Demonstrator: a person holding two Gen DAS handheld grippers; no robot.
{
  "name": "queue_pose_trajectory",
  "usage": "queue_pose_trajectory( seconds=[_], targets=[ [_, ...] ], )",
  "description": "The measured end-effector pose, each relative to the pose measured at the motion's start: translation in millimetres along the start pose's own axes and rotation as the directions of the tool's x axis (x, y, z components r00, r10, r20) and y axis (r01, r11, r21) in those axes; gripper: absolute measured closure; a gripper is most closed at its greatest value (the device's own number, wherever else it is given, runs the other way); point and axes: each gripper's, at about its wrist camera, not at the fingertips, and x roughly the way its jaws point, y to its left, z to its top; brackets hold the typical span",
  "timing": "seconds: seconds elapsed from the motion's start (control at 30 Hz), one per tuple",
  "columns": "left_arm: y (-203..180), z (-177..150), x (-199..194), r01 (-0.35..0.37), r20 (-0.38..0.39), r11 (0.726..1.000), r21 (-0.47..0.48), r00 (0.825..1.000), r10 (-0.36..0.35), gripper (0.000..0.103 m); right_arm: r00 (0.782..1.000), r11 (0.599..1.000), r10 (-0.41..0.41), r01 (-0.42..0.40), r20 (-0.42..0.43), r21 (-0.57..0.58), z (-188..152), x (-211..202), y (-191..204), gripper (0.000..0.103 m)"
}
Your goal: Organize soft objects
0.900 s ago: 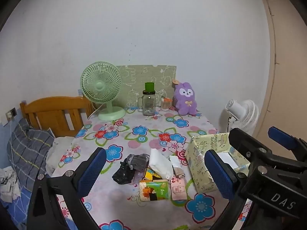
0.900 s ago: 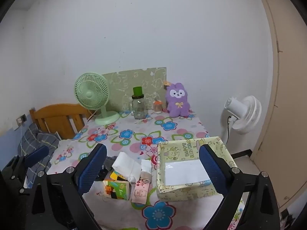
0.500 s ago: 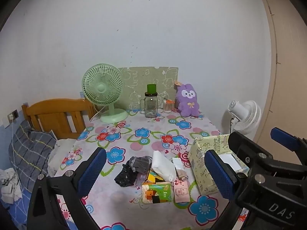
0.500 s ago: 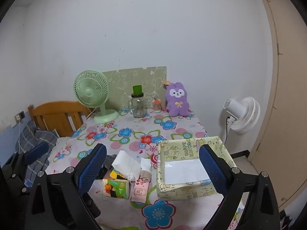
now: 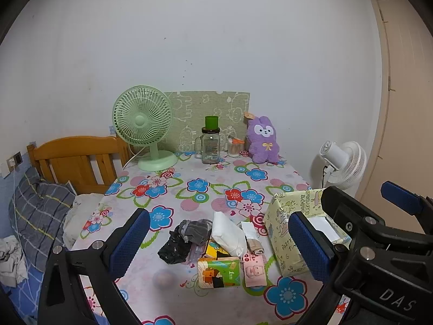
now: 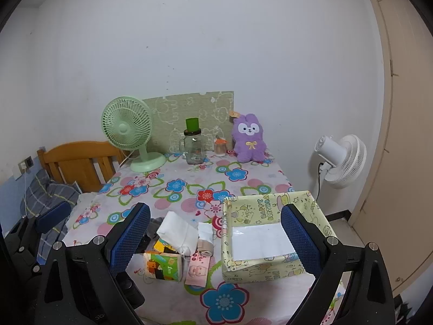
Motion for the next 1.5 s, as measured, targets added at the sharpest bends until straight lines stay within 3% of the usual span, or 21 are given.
queue_pose_trajectory(
  seconds=[1.5],
  targets=[
    [5.8, 5.4, 1.2, 0.0, 0.004, 1.0, 0.001, 1.0, 0.0, 0.0, 1.0, 1.0, 0.001, -0.001, 0.002, 0.002, 0.0, 0.6, 0.6, 0.005]
  ],
)
